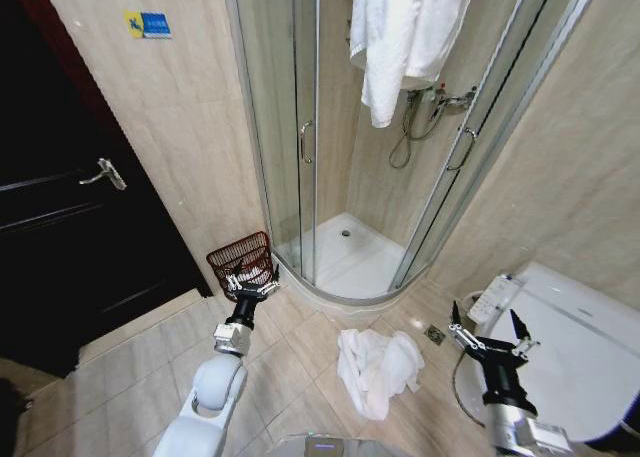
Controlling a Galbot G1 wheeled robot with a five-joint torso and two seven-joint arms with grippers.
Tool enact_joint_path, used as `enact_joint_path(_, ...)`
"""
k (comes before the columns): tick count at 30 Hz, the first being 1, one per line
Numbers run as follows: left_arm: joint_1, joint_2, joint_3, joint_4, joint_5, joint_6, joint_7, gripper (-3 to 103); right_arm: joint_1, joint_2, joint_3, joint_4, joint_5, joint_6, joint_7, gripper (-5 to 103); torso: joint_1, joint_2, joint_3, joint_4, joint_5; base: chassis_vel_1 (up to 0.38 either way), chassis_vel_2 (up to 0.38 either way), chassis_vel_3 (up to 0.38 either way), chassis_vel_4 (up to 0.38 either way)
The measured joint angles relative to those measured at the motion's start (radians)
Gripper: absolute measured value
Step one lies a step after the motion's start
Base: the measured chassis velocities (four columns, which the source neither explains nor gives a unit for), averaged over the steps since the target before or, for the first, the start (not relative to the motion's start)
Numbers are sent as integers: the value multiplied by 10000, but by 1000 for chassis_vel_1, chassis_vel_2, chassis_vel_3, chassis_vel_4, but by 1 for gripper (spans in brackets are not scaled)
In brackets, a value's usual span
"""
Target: Discard the used towel into the hamper.
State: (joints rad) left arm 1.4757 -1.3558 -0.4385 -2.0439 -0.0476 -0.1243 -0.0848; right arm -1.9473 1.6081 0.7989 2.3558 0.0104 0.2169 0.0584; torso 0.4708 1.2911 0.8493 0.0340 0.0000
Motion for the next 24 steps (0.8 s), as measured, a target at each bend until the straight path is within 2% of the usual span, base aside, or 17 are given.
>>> enact_joint_path(24,4,-90,28,-19,123,27,7,100,118,0,30,10,69,-110,-15,100,648,1422,776,0,1,0,0,0,0)
